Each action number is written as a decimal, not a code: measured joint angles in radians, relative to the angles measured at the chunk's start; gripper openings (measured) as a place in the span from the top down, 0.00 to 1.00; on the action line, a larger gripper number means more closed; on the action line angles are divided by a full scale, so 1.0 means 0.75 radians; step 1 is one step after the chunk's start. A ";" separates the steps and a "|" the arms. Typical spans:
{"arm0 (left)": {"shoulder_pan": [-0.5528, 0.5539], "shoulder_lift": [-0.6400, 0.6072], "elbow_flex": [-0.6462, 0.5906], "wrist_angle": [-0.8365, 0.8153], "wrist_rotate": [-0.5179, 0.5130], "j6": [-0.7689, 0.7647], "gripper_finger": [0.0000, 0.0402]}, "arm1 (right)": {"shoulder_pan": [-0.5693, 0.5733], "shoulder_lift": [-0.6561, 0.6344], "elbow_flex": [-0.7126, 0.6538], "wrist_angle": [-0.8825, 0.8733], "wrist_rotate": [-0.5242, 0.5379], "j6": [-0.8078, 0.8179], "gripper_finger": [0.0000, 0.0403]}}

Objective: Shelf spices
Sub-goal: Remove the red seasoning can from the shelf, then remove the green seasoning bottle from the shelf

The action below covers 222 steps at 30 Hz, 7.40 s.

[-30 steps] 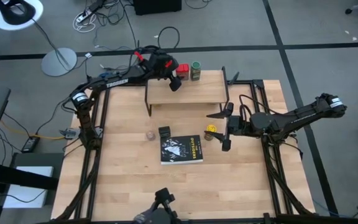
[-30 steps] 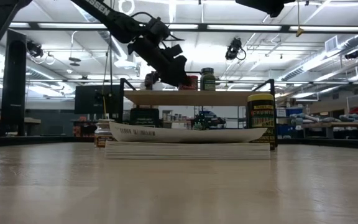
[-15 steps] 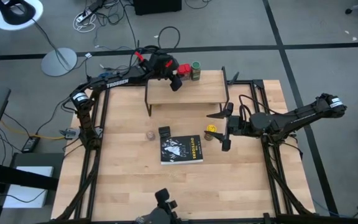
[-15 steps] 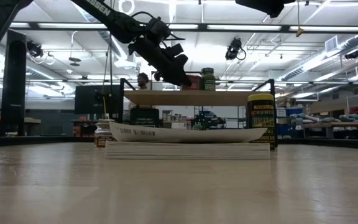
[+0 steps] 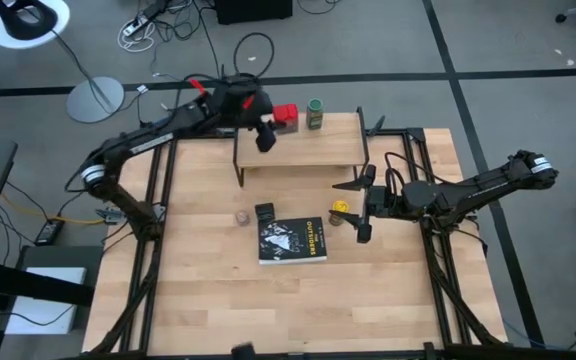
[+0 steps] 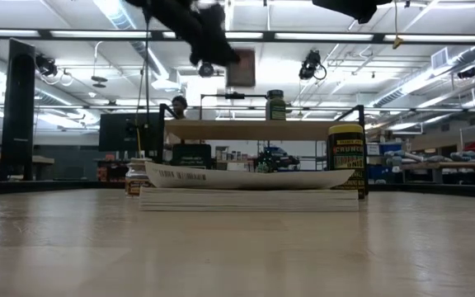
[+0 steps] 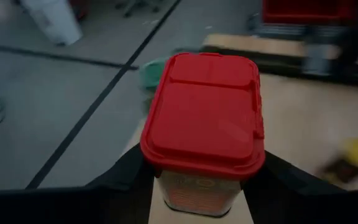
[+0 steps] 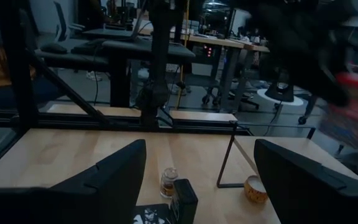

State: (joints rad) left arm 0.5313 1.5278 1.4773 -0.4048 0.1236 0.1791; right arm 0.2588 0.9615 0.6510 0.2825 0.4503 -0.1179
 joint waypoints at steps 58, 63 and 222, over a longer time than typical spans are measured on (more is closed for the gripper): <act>-0.667 0.318 -0.720 0.843 -0.515 -0.308 0.53 | 0.030 -0.002 0.001 0.058 0.037 -0.055 0.26; -0.646 0.320 -0.720 0.837 -0.516 -0.305 0.53 | 0.030 -0.002 0.001 0.057 0.037 -0.055 0.26; -0.665 -0.755 -0.645 0.319 -0.998 -0.280 0.32 | -1.215 0.853 0.378 0.360 -0.581 0.268 0.43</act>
State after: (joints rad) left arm 0.0326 0.9615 0.9932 -0.1653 -0.6247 -0.0311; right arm -0.6521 1.6016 0.9348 0.5522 0.0143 0.0830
